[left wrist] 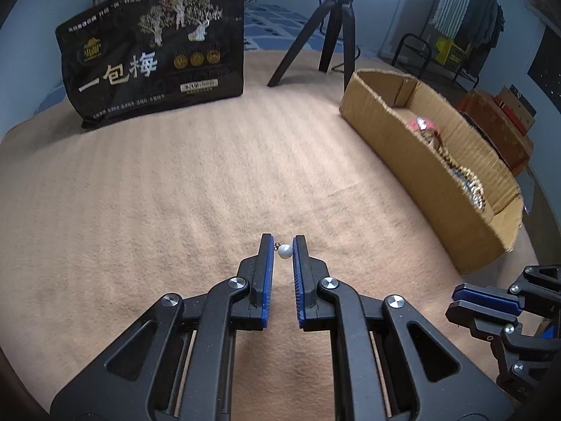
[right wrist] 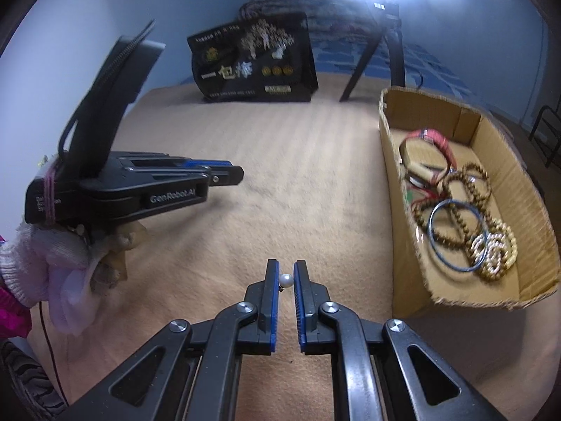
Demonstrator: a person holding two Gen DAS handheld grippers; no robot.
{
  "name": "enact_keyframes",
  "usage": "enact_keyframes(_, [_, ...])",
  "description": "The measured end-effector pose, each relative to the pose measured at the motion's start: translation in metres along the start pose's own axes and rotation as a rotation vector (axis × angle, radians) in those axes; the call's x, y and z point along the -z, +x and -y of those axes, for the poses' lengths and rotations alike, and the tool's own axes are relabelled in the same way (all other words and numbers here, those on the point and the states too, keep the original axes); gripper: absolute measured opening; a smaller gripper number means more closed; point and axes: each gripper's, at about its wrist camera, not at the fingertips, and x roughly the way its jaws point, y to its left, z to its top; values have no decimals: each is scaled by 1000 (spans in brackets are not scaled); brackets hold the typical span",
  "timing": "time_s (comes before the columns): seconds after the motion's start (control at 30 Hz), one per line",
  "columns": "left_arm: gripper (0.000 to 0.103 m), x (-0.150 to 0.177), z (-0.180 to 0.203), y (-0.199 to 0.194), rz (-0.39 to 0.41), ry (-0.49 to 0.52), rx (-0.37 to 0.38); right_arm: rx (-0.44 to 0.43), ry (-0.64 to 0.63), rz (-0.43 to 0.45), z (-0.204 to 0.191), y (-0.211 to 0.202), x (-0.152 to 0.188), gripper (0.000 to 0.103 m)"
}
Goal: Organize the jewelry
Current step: 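Carry the earring in the left tool while the right tool carries its earring to the box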
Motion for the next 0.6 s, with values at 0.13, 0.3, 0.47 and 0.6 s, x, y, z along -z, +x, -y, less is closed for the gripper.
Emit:
enact_keyframes(0.13, [9,-7,5,-11,26,-14,10,6,-5,39,2,-16,-9,6])
enact_keyframes(0.3, [9,-18,23,-24,64,-8,32,15,9,76,12,-31,-20,6])
enact_keyframes(0.47, [9,-27,44,-32,87,-5,56,25,38,97,27,-42,-26,6])
enact_keyframes(0.6, [9,-34,62,-35,97,17,68,40,61,107,40,-50,-28,6])
